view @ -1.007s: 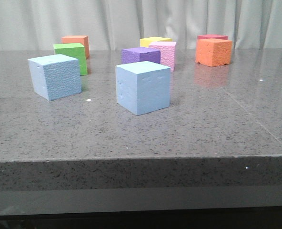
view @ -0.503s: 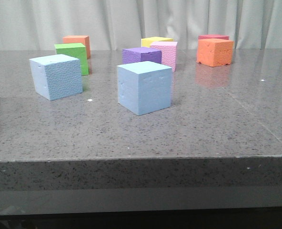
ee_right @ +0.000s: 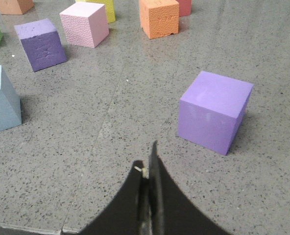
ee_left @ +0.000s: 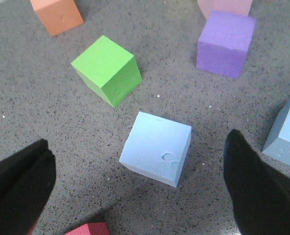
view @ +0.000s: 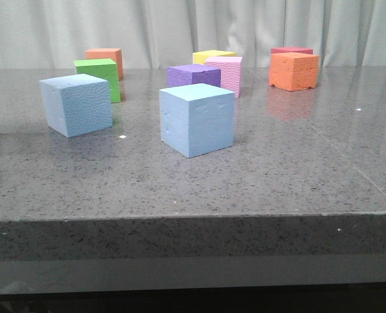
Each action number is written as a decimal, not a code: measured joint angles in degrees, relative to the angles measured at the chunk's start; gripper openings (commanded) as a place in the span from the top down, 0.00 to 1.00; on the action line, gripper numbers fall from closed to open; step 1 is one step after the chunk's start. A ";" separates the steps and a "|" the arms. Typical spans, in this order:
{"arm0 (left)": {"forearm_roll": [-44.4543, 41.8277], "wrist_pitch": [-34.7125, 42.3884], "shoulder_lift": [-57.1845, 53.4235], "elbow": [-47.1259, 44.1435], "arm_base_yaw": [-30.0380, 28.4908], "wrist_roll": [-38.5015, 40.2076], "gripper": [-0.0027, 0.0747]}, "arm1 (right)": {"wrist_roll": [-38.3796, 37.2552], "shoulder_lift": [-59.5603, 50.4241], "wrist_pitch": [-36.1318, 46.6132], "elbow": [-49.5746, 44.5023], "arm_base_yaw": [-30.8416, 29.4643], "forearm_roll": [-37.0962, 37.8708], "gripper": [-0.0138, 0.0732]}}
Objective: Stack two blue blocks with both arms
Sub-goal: 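Lower the left gripper over the other light-blue cube and grasp it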
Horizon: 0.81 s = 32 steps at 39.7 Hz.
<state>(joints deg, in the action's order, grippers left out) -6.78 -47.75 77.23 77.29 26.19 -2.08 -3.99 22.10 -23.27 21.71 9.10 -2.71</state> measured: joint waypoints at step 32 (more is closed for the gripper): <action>-2.00 -19.04 27.73 21.50 -0.07 -1.28 0.10 | 0.00 0.00 0.10 0.00 0.00 0.00 0.88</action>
<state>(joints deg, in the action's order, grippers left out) -8.79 -66.79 104.96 98.79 26.12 -3.36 -3.99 22.10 -23.17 21.71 9.10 -2.71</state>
